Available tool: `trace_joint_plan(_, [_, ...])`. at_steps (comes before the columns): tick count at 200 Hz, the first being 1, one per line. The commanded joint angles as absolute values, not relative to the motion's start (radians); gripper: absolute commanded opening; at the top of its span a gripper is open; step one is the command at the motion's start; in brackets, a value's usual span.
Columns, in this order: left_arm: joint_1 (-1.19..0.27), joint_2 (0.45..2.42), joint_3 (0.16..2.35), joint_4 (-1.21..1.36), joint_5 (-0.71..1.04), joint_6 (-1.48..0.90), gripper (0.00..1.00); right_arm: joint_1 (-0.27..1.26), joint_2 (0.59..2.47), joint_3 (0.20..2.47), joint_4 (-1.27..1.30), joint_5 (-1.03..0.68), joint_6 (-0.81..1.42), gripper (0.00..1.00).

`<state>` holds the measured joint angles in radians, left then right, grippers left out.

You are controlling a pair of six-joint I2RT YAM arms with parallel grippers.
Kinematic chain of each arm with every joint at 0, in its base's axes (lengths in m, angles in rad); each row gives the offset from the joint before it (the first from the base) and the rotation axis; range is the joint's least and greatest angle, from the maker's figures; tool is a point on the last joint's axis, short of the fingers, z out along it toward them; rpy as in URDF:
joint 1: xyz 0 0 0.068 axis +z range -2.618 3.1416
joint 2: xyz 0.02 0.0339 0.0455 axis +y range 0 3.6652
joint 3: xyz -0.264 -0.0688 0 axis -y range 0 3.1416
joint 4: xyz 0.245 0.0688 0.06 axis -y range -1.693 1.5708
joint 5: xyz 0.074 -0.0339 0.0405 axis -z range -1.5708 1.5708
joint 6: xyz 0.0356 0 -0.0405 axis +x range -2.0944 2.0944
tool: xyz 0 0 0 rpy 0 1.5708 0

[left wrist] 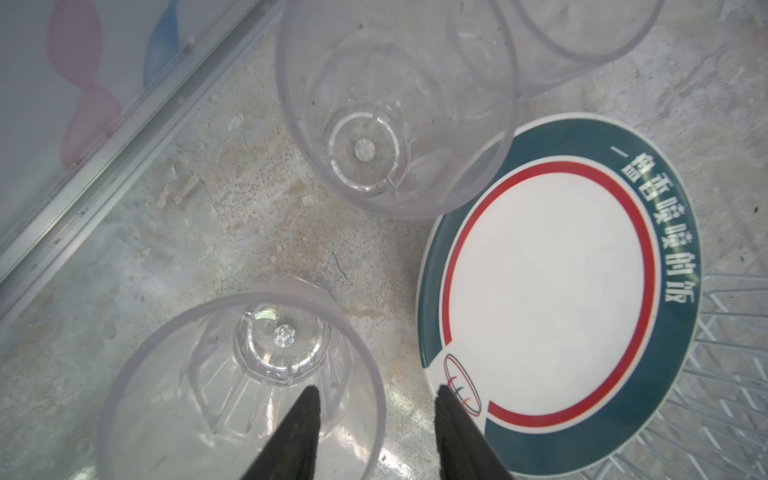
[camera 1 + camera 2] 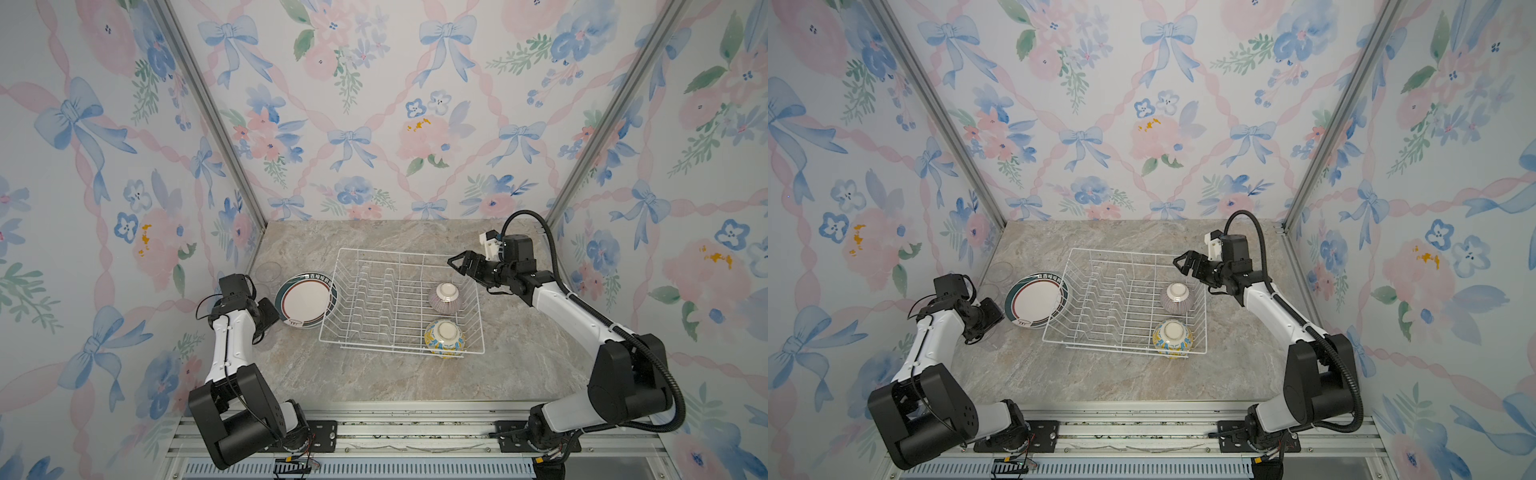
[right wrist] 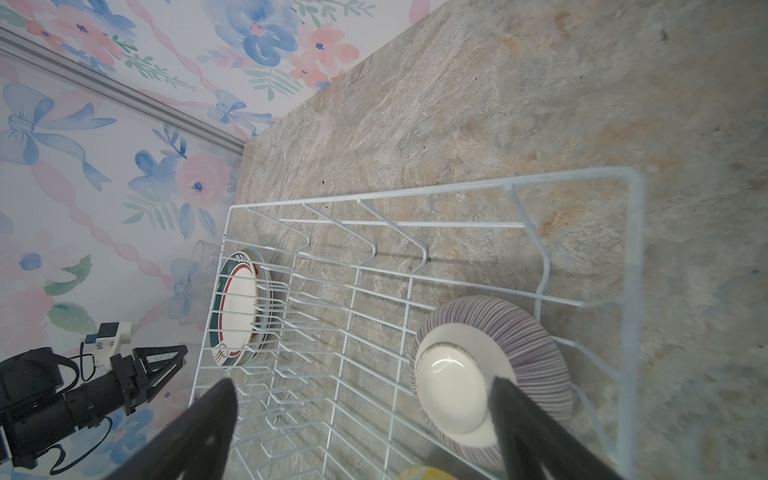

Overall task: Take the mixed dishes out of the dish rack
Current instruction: 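Lower the clear cup beside the other cups and open the left gripper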

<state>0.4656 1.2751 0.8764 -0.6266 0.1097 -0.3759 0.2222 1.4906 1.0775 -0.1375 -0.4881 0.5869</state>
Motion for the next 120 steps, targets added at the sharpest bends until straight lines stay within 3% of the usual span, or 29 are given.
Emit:
trace_joint_plan(1, [0.47,1.219,0.887,-0.629,0.161,-0.373,0.54,0.213,1.5,1.065,-0.115,-0.505,0.595,0.97])
trace_joint_plan(26, [0.468,1.157,0.878,-0.629,0.215,-0.377,0.63,0.213,1.498,1.065,-0.112,-0.502,0.597,0.97])
trace_joint_plan(64, [0.449,1.052,0.865,-0.636,0.25,-0.393,0.84,0.215,1.497,1.065,-0.111,-0.5,0.603,0.97])
trace_joint_plan(102, [0.424,1.001,0.877,-0.658,0.274,-0.404,0.98,0.221,1.499,1.068,-0.109,-0.499,0.607,0.97])
trace_joint_plan(120, [0.401,0.987,0.883,-0.66,0.281,-0.415,0.98,0.223,1.499,1.071,-0.111,-0.497,0.609,0.97])
